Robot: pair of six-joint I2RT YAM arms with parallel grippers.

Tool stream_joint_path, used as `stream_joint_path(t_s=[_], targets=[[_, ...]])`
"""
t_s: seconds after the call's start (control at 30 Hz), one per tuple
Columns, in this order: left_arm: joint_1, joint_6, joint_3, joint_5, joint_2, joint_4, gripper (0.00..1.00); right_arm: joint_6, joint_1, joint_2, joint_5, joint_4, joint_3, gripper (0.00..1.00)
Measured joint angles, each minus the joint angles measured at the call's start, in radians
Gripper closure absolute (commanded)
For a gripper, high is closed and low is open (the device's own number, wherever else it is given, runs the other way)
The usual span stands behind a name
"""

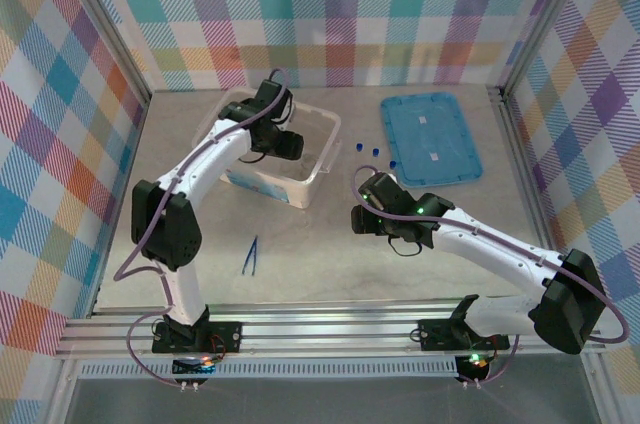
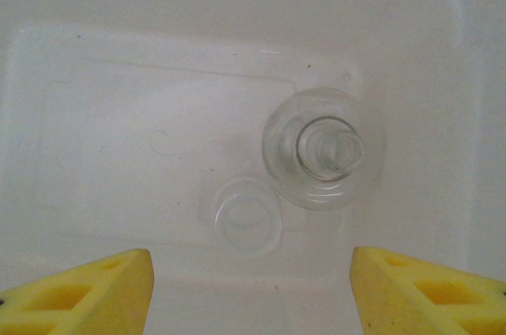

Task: Organize the chemistry lab equipment

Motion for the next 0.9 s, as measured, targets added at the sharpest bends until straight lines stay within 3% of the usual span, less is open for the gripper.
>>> stream_joint_path(t_s=[0.33,0.6,0.9], targets=[[-0.072,-0.021,-0.026,-0.051,-0.148,-0.025,0.34,-0.016,0.000,-0.005,0.006,-0.003,0.008,0.35],[-0.225,-0.057,-0.211,-0.121,-0.378,-0.006,0.34,-0.103,0.000,-0.004,-0.014,0.005,0.066,0.35],[-0.319,-0.115,-0.383,-0.192,-0.508,-0.003,0.34,-0.209,0.000,0.044,-0.046,0.020,0.180,0.32]])
